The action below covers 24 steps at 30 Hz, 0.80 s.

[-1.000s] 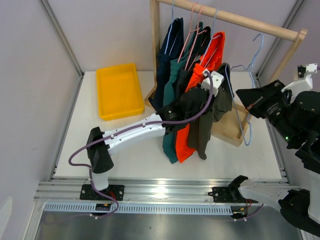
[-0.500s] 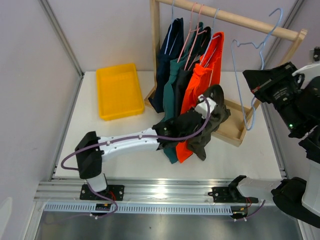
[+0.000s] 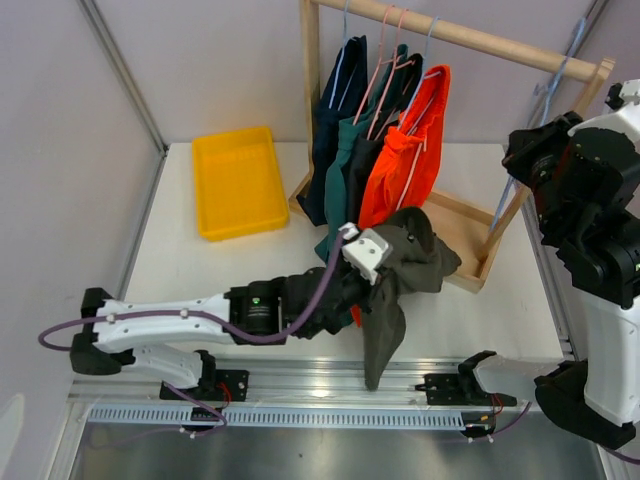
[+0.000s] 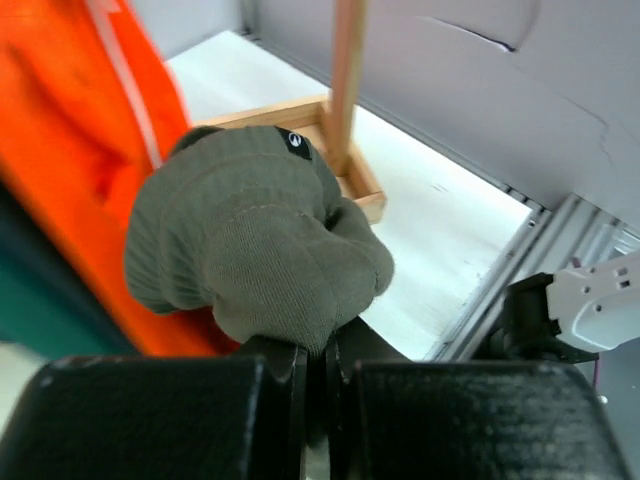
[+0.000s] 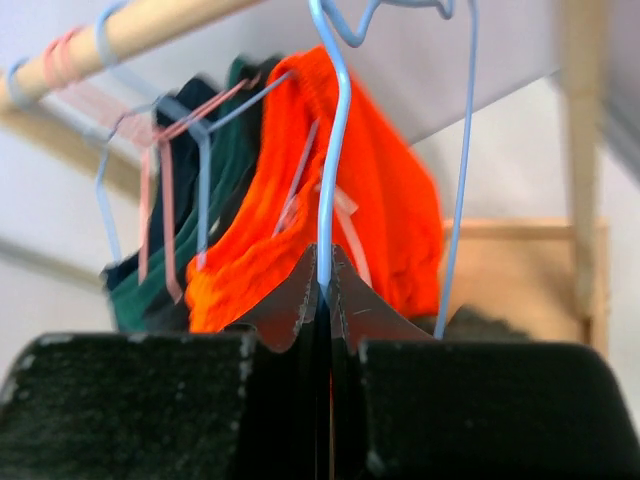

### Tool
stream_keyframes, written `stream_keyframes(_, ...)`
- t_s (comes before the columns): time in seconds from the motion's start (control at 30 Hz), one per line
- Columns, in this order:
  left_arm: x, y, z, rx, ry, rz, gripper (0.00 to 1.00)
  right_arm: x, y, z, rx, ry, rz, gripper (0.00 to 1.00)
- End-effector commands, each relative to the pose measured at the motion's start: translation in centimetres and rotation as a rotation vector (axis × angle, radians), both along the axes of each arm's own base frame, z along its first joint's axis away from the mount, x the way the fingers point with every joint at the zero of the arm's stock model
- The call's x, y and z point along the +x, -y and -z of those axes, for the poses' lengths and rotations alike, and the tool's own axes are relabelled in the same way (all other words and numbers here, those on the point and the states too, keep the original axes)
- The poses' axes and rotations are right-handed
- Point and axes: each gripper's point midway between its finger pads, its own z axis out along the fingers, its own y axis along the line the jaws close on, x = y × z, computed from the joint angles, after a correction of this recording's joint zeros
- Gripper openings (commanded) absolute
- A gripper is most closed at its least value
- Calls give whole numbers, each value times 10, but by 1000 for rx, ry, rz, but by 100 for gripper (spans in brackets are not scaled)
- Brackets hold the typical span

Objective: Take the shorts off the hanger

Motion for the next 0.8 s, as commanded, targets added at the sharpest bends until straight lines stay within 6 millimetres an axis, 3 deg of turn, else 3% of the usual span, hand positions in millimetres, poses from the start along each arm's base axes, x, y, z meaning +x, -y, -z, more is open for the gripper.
stream_keyframes(0.0, 10, -50, -34, -67, -8, -123, 0, 11, 21, -14, -11, 65, 63, 0)
stream_keyframes(0.1, 14, -77, -41, -70, -1, -169, 0, 29, 35, -1, 0, 44, 73, 0)
stream_keyframes(0.13, 15, -85, -41, -64, 1, -181, 0, 34, 48, 4, 7, 36, 106, 0)
stream_keyframes(0.17, 16, -91, -42, -65, 3, -198, 0, 44, 41, 19, 18, 1, 49, 0)
stream_keyframes(0.23, 17, -96, -39, -65, -3, -210, 0, 53, 44, 26, 54, -2, 32, 0)
stream_keyframes(0.27, 16, -101, -42, -81, -7, -213, 0, 59, 45, 41, 66, -33, 19, 0)
stream_keyframes(0.5, 18, -120, -48, -94, -8, -241, 0, 58, 35, 53, 81, -30, -43, 0)
stream_keyframes(0.77, 20, -144, -65, -103, 4, -285, 0, 42, 33, 56, 81, -23, -58, 0)
